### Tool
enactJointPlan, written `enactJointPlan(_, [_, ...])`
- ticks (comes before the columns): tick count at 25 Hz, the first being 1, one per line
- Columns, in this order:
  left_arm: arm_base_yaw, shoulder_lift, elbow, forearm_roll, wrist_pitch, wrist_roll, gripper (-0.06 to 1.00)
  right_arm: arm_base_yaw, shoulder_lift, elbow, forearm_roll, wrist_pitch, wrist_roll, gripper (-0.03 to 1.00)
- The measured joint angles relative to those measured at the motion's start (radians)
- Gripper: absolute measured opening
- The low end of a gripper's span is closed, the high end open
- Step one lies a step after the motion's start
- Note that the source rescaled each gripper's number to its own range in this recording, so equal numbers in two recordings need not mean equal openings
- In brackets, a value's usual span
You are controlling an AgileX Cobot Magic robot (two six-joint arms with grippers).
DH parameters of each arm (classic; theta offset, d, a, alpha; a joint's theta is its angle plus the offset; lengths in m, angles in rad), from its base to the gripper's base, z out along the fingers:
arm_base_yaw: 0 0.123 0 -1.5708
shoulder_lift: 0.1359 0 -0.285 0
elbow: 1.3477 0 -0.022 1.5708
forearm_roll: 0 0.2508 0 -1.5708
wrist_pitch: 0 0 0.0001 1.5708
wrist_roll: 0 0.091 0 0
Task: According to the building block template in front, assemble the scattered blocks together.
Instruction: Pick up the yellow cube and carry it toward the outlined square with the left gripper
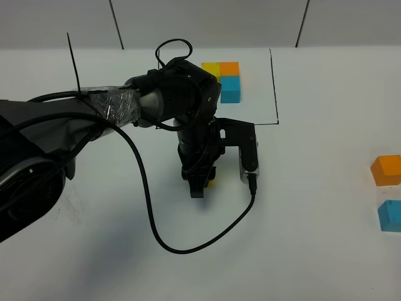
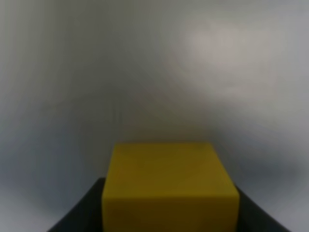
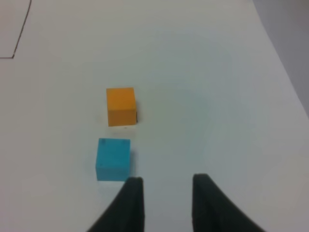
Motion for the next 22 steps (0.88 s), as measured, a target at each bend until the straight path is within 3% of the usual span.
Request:
enactJointPlan(8, [0.000,0.012,-0.002,-0.017,-0.072,0.001,0.02,0.000,0.000,0.000,0.000,0.000,0.000,0.00])
enactJointPlan(14, [0.000,0.021,-0.007,-0.084,-0.088,0.003,0.05,0.000,0.000,0.000,0.000,0.000,0.000,0.00])
enactJointPlan(16, [0.000,0.025,-0.007,-0.093,-0.090,0.003,0.22,0.000,0.000,0.000,0.000,0.000,0.000,0.00])
enactJointPlan(19, [0.000,0.027,-0.007,-0.095,-0.088,0.001,0.64,0.000,0.000,0.000,0.000,0.000,0.000,0.00])
enactJointPlan(21, [-0.002,0.024,-0.007,-0.091,-0.086,-0.005,0.88,0.000,0.000,0.000,0.000,0.000,0.000,0.00])
enactJointPlan(22, [-0.006,0.015,-0.007,-0.076,-0.082,-0.009,0.95,0.000,0.000,0.000,0.000,0.000,0.000,0.00])
